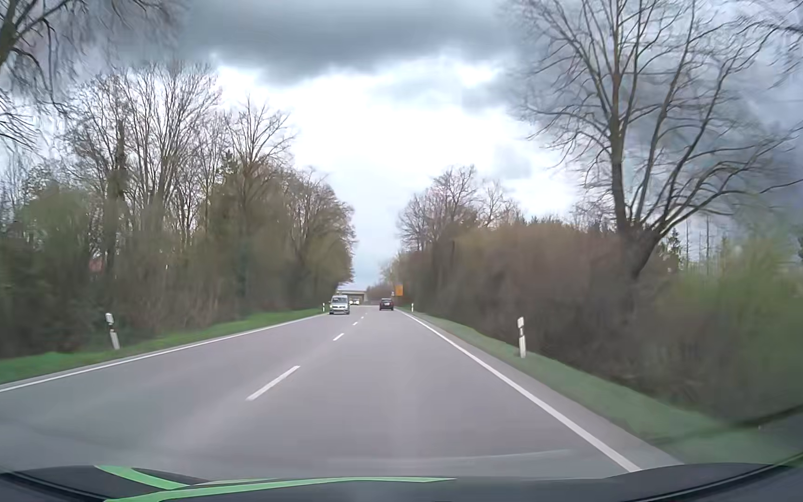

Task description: Follow the waypoints while adhering to traffic rules and regulations

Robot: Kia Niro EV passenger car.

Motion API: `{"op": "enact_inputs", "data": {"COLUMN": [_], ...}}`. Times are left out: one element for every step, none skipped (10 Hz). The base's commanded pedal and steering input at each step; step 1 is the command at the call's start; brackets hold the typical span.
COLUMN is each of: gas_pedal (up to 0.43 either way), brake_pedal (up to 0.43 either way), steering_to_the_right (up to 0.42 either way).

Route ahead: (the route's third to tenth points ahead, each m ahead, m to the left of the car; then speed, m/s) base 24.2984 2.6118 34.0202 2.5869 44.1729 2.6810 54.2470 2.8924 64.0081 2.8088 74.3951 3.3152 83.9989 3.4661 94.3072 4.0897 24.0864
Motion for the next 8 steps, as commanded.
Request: {"op": "enact_inputs", "data": {"gas_pedal": [0.228, 0.22, 0.22, 0.22, 0.22, 0.209, 0.209, 0.197], "brake_pedal": [0.0, 0.0, 0.0, 0.0, 0.0, 0.0, 0.0, 0.0], "steering_to_the_right": [-0.003, -0.004, -0.004, -0.004, -0.004, -0.004, -0.003, -0.004]}}
